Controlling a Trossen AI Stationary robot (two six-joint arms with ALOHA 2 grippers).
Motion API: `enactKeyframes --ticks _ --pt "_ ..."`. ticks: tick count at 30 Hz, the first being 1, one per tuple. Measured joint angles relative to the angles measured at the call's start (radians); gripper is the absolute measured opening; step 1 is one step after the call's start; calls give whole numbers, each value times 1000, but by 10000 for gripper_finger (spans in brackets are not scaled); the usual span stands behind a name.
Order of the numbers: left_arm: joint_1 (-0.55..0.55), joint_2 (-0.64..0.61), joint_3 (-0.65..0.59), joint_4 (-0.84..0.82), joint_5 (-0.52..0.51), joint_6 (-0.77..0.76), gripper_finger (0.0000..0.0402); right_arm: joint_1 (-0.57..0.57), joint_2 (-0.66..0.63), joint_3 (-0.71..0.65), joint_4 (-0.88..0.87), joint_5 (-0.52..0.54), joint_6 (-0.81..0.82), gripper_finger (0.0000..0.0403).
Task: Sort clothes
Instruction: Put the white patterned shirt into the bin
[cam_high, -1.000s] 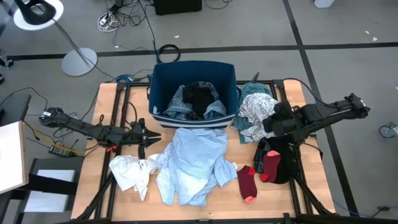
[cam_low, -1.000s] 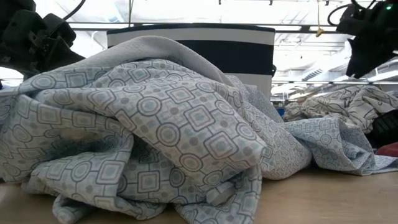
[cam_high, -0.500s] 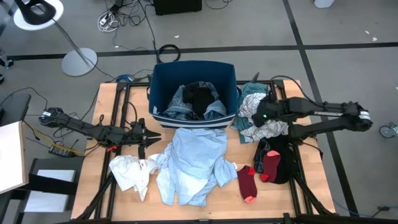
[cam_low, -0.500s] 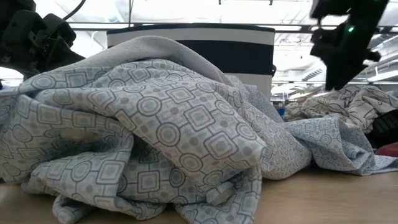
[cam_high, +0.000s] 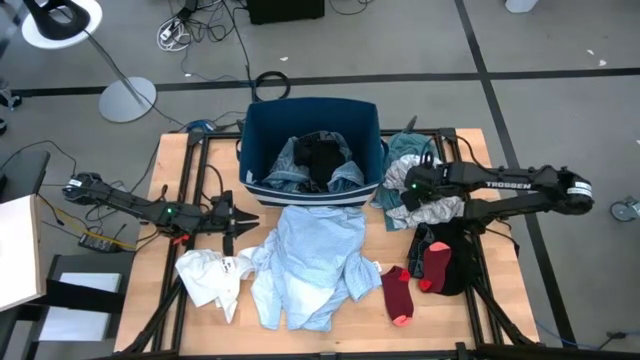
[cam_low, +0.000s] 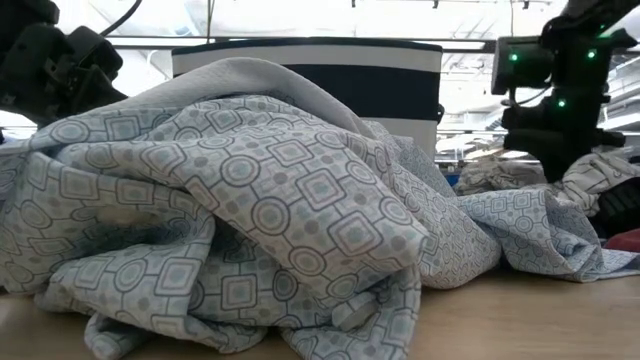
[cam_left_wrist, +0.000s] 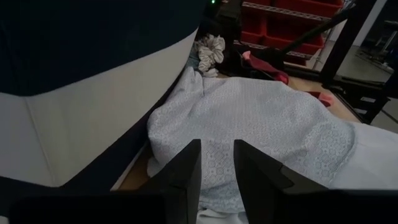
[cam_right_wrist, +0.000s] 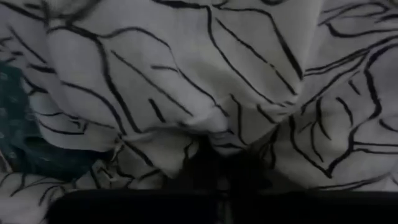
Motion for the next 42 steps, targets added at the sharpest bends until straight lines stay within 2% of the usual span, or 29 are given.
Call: enactKeyframes --ticks 6,12,20,26,32,37,39,42 --pt "0 0 0 -10 2 -7 99 55 -27 95 -46 -2 15 5" --pt "0 0 0 -26 2 -24 99 138 -62 293 -121 54 38 3" --pt "0 0 0 -49 1 -27 98 291 -30 596 -182 225 28 1" --pt "0 0 0 -49 1 -28 99 353 47 817 -149 357 -83 1" --pt "0 0 0 -50 1 -28 99 351 164 1039 23 413 -340 0" --pt "0 0 0 -60 1 -28 99 301 276 1188 297 416 -619 0" --pt "0 0 0 -62 1 -28 99 273 328 1234 416 403 -714 0" --pt "0 0 -1 -62 1 -27 99 226 412 1300 571 328 -818 0"
